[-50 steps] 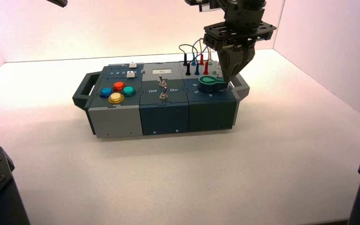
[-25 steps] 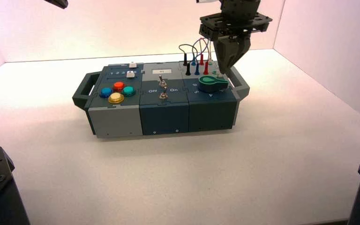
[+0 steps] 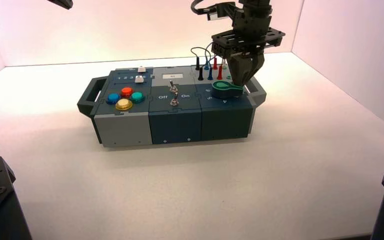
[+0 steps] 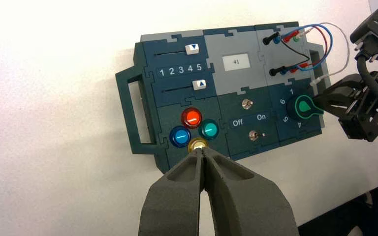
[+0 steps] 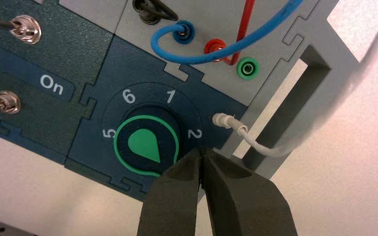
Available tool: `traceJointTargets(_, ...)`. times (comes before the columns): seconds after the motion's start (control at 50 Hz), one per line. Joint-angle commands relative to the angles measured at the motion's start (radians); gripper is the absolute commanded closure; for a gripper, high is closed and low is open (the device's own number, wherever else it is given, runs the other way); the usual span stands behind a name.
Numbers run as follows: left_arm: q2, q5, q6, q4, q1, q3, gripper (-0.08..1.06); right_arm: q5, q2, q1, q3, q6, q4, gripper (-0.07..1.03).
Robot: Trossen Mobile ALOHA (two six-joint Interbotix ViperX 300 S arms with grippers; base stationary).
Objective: Turn the knob to position 5.
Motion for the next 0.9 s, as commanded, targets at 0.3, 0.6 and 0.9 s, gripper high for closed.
traceJointTargets(0.3,0.002,-0.008,0.005,-0.005,-0.006,-0.034,1.00,0.035,-0.032,0.051,-0.021,-0.005,0.021,0.99)
traceJointTargets(0.6,0.002,-0.008,0.006,-0.003,-0.006,-0.034,1.00,0.058,-0.038,0.087,-0.031,-0.002,0.041,0.99)
traceJointTargets(0.9,0.000,-0.008,0.008,-0.003,-0.006,-0.034,1.00,0.063,-0.046,0.109,-0.034,0.002,0.055,0.99)
